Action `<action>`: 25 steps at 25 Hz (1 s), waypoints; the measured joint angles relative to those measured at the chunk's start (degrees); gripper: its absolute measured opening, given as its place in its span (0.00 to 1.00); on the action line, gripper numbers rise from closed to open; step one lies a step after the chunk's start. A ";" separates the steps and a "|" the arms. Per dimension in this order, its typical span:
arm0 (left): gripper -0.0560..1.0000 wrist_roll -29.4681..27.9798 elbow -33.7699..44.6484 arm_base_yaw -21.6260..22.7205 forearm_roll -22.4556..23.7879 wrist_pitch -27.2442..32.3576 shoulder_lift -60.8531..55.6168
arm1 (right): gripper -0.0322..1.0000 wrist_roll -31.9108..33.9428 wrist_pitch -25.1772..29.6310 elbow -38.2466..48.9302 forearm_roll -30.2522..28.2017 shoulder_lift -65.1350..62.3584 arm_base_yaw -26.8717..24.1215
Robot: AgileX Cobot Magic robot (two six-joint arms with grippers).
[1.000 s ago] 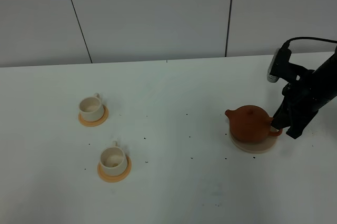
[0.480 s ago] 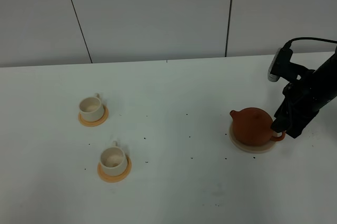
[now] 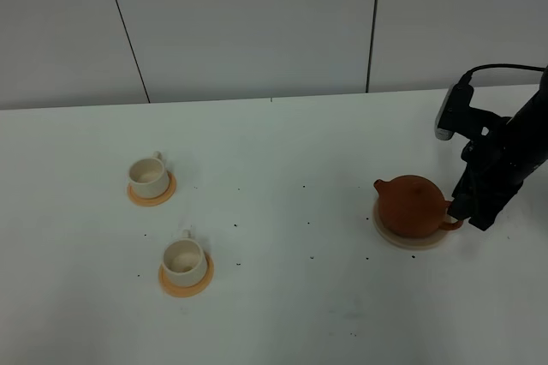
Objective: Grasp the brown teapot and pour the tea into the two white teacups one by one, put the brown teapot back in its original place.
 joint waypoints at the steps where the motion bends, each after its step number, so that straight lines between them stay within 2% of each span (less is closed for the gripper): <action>1: 0.26 0.00 0.00 0.00 0.00 0.00 0.00 | 0.29 1.11 0.28 -0.16 -1.08 0.00 0.16; 4: 0.26 0.00 0.00 0.00 0.00 0.00 0.00 | 0.28 4.26 1.66 -1.68 -3.75 0.00 0.52; 12: 0.26 0.00 0.00 0.00 0.00 0.00 0.00 | 0.28 8.24 4.14 -4.94 -5.11 0.00 1.24; 16: 0.26 0.00 0.00 0.00 0.00 0.00 0.00 | 0.28 12.76 5.19 -4.94 -8.54 0.00 2.85; 25: 0.26 0.00 0.00 0.00 0.00 0.00 0.00 | 0.29 15.50 4.88 -4.94 -9.83 0.00 5.07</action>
